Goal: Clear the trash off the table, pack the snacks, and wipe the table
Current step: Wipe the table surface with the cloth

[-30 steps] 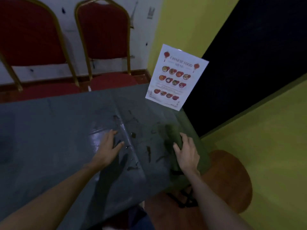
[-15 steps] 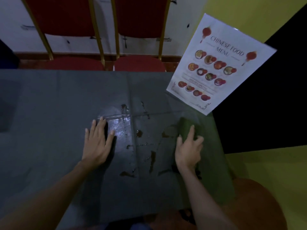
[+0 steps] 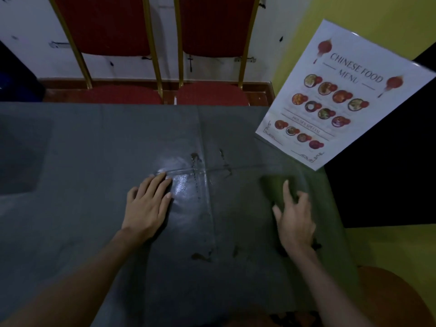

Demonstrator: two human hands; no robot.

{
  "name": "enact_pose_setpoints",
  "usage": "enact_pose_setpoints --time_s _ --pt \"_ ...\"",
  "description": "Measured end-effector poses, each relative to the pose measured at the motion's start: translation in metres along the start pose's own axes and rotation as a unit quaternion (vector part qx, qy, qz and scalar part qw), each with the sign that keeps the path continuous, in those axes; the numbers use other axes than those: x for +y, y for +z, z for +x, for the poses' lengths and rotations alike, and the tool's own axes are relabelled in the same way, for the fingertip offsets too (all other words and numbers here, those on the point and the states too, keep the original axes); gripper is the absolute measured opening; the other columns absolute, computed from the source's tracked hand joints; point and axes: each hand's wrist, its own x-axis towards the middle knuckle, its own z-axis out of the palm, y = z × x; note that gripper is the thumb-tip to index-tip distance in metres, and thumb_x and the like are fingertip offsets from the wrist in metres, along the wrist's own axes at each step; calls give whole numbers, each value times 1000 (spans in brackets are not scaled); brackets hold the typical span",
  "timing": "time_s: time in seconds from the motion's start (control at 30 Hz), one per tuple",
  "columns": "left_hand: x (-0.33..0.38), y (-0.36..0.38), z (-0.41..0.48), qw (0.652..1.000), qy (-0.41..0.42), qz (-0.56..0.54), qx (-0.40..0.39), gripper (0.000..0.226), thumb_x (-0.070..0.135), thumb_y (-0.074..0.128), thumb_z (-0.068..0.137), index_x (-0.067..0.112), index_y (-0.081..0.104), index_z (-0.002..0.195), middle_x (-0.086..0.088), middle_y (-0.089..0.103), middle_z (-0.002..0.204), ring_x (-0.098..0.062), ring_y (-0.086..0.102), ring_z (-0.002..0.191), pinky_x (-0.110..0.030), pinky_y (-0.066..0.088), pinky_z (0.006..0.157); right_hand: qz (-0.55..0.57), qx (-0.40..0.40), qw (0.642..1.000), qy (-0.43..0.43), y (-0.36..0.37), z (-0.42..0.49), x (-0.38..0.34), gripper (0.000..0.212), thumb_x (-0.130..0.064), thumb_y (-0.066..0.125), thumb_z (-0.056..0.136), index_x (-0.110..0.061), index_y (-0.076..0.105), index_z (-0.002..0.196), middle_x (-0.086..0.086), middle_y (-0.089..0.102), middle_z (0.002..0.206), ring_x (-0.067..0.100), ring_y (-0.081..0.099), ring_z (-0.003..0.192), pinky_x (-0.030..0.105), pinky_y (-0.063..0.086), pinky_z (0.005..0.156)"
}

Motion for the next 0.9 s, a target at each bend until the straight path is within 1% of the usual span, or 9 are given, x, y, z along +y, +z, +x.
enact_pose_setpoints --time_s 0.17,0.27,0.33,0.4,0.47,0.53,0.67,0.73,0.9 --pt "-17 5 3 999 27 23 11 51 41 22 97 19 43 138 1 39 149 -20 32 135 -37 23 104 52 18 997 62 14 56 -94 71 -36 56 93 -15 21 151 17 38 126 31 52 106 39 52 74" --pt "-21 12 2 997 -53 -23 44 54 40 22 97 14 38 142 -2 32 154 -18 24 143 -39 13 116 49 -34 991 -123 19 55 -135 71 -36 57 92 -19 21 151 15 36 132 29 50 107 41 53 76" --pt "-24 12 3 996 -60 -34 49 57 41 18 98 11 35 144 -3 30 155 -16 22 144 -37 10 119 34 -99 950 -294 19 44 -135 72 -37 60 90 -27 22 151 11 35 133 29 48 110 45 55 75" --pt "-27 13 1 997 -46 -38 50 58 40 17 98 11 34 145 -3 28 156 -15 21 144 -37 9 119 16 -137 918 -372 16 43 -114 76 -37 64 87 -36 22 150 7 35 134 26 46 112 46 55 73" --pt "-28 12 -1 996 -38 -51 56 56 38 17 99 11 33 145 -2 28 156 -13 19 145 -36 8 119 1 -106 942 -319 11 49 -90 75 -38 65 85 -39 25 148 6 39 132 22 48 108 45 55 73" --pt "-29 12 0 995 -37 -76 60 56 37 17 99 11 33 146 -1 27 156 -12 18 145 -36 8 120 42 -47 986 -151 9 63 -87 69 -38 63 86 -32 30 146 8 42 127 20 49 99 44 54 76" --pt "-30 12 0 990 -27 -121 69 55 37 18 99 10 31 146 -1 25 157 -10 15 146 -36 7 120 44 19 999 6 17 94 -141 69 -31 61 92 -19 25 150 17 38 131 32 51 109 45 49 83" --pt "-32 12 -1 986 -24 -150 75 54 36 20 99 10 30 146 -1 25 157 -10 17 146 -35 6 121 65 -15 997 -34 23 100 -177 67 -34 57 93 -20 25 150 17 36 133 33 50 113 46 48 88" --pt "-37 12 -3 963 -33 -246 107 55 36 23 99 9 27 147 -1 22 158 -9 20 145 -35 11 120 45 -107 947 -299 29 40 -212 67 -37 59 90 -30 28 149 11 37 132 31 48 111 43 52 78"
